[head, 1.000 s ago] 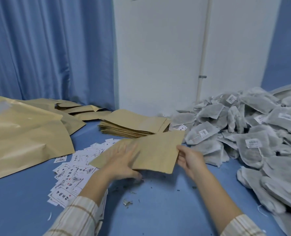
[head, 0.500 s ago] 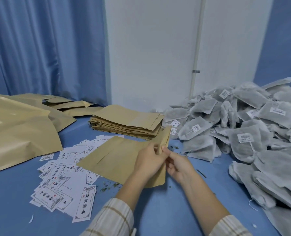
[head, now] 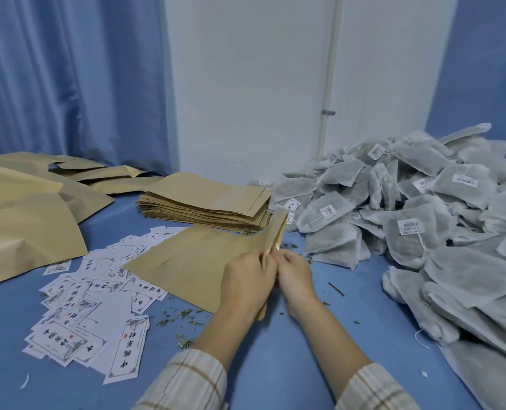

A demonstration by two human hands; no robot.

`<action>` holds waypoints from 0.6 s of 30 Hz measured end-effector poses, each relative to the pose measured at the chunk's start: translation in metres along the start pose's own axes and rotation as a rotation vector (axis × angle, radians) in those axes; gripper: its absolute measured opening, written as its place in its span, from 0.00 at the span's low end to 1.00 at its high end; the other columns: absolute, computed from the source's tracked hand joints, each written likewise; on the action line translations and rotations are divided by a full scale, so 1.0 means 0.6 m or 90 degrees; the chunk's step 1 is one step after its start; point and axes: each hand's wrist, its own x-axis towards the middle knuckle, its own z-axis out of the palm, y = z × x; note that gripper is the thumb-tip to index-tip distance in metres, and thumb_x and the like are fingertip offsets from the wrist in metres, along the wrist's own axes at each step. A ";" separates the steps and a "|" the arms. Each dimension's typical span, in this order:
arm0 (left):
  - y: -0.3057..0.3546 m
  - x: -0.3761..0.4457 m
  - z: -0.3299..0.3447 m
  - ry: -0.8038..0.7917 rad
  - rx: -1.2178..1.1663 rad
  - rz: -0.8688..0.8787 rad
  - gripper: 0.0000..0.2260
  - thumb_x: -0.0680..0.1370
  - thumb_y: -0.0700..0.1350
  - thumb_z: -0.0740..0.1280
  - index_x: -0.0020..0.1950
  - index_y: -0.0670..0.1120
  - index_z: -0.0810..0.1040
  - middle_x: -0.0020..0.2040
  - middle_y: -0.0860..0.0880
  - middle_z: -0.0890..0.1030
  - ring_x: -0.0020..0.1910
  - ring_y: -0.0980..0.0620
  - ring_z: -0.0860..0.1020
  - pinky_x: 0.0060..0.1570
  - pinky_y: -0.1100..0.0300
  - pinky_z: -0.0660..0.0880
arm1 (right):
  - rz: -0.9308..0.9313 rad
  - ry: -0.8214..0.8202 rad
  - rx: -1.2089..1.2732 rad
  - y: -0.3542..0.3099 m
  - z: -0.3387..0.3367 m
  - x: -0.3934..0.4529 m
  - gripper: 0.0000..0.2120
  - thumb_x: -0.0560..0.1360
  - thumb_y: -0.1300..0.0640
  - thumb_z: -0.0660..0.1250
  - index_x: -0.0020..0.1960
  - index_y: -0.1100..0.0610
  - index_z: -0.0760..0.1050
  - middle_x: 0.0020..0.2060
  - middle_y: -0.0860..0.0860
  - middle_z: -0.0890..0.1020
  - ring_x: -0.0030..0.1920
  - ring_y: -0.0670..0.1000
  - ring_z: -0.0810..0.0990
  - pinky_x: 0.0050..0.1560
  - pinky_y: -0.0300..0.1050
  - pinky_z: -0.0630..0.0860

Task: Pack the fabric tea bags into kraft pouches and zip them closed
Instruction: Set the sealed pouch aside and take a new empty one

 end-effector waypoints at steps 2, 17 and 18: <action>0.007 -0.009 -0.002 0.003 0.147 0.094 0.12 0.79 0.46 0.61 0.43 0.40 0.79 0.39 0.42 0.82 0.38 0.43 0.80 0.34 0.57 0.70 | -0.053 0.031 -0.194 0.010 -0.006 -0.004 0.12 0.78 0.53 0.59 0.42 0.57 0.76 0.37 0.51 0.80 0.38 0.48 0.75 0.36 0.39 0.69; -0.002 -0.013 -0.012 0.138 0.054 0.071 0.07 0.75 0.36 0.66 0.37 0.36 0.79 0.28 0.41 0.77 0.25 0.44 0.75 0.27 0.54 0.73 | -0.112 0.194 -0.415 0.011 -0.022 -0.011 0.07 0.75 0.55 0.61 0.48 0.52 0.62 0.31 0.47 0.72 0.34 0.51 0.72 0.30 0.43 0.62; 0.000 -0.014 -0.013 0.152 0.071 0.092 0.07 0.72 0.35 0.69 0.34 0.36 0.79 0.25 0.42 0.76 0.22 0.45 0.74 0.23 0.55 0.73 | -0.162 0.186 -0.479 0.011 -0.026 -0.012 0.08 0.74 0.55 0.62 0.49 0.51 0.63 0.32 0.46 0.72 0.35 0.50 0.71 0.32 0.43 0.62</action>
